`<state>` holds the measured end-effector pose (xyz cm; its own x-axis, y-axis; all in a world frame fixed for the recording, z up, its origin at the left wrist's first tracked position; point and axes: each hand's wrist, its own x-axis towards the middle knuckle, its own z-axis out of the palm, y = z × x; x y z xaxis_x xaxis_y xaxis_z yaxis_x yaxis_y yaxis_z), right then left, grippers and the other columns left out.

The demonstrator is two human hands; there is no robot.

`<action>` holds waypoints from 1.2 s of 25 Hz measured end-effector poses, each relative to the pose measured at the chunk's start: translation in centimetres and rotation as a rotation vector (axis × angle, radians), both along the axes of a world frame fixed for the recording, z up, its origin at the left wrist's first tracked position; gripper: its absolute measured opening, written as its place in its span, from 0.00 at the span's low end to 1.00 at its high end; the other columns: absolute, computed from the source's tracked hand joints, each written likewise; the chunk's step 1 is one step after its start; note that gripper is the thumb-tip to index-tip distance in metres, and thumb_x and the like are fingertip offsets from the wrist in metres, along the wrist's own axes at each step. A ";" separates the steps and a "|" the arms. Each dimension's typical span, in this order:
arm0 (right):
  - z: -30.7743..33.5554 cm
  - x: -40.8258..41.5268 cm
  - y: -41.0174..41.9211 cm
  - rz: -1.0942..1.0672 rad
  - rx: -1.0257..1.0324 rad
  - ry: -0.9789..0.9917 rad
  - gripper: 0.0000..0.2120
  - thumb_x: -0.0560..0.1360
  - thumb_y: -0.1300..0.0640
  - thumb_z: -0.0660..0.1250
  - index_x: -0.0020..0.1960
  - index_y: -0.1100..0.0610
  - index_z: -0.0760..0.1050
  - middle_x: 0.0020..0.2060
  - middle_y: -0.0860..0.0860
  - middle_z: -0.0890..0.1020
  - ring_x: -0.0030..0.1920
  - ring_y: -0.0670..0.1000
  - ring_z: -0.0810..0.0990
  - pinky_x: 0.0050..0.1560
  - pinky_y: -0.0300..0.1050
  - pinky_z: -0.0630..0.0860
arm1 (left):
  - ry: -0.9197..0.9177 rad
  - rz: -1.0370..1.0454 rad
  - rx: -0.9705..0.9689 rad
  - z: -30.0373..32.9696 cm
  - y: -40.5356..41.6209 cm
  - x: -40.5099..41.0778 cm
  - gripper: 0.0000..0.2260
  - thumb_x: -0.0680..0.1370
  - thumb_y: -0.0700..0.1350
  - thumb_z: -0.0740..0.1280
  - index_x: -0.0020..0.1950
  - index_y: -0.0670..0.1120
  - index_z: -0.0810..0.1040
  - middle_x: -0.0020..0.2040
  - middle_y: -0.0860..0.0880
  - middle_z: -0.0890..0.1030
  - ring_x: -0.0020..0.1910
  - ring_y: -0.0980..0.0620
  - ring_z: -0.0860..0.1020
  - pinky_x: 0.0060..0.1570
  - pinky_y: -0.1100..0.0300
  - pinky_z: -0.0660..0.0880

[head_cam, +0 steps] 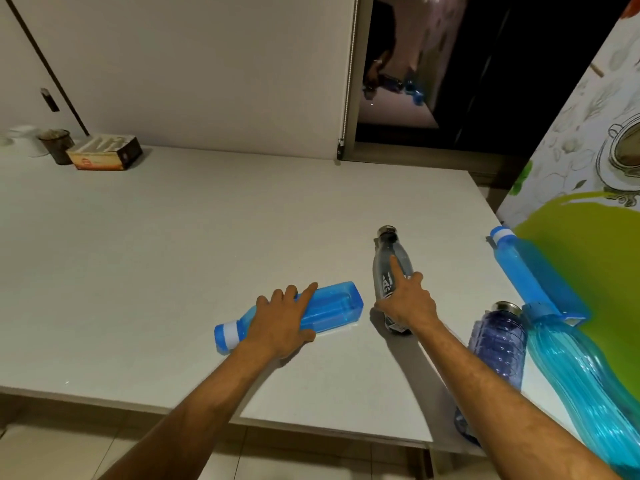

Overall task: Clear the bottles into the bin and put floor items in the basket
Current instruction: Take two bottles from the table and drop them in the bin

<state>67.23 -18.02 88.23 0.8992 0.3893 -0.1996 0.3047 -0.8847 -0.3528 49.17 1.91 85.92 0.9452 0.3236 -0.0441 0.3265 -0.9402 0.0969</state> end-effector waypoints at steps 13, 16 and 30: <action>2.2 -13.8 15.3 0.439 0.383 -0.053 0.51 0.71 0.42 0.73 0.73 0.27 0.35 0.74 0.51 0.59 0.60 0.60 0.78 0.55 0.61 0.81 | -0.230 0.393 -0.080 1.7 10.1 -15.8 0.33 0.83 0.61 0.57 0.80 0.64 0.39 0.73 0.46 0.61 0.58 0.48 0.72 0.54 0.54 0.75; 2.4 -18.5 20.6 0.503 0.436 -0.050 0.50 0.71 0.40 0.72 0.74 0.28 0.36 0.75 0.50 0.58 0.60 0.59 0.78 0.55 0.57 0.81 | -0.268 0.469 -0.080 2.0 14.5 -20.9 0.33 0.82 0.62 0.57 0.79 0.64 0.38 0.72 0.46 0.63 0.55 0.49 0.73 0.53 0.52 0.79; 0.5 -48.1 47.8 1.003 0.395 -0.007 0.53 0.69 0.37 0.69 0.73 0.27 0.29 0.78 0.46 0.52 0.65 0.60 0.73 0.56 0.61 0.78 | -0.368 1.056 -0.116 1.4 30.8 -53.5 0.34 0.81 0.62 0.58 0.79 0.66 0.39 0.65 0.45 0.68 0.56 0.46 0.74 0.57 0.48 0.76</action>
<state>19.12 29.83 88.74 0.1347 0.9852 0.1056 0.8310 -0.0543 -0.5537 -4.34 32.75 87.36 0.1617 0.9819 0.0989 0.8875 -0.1885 0.4204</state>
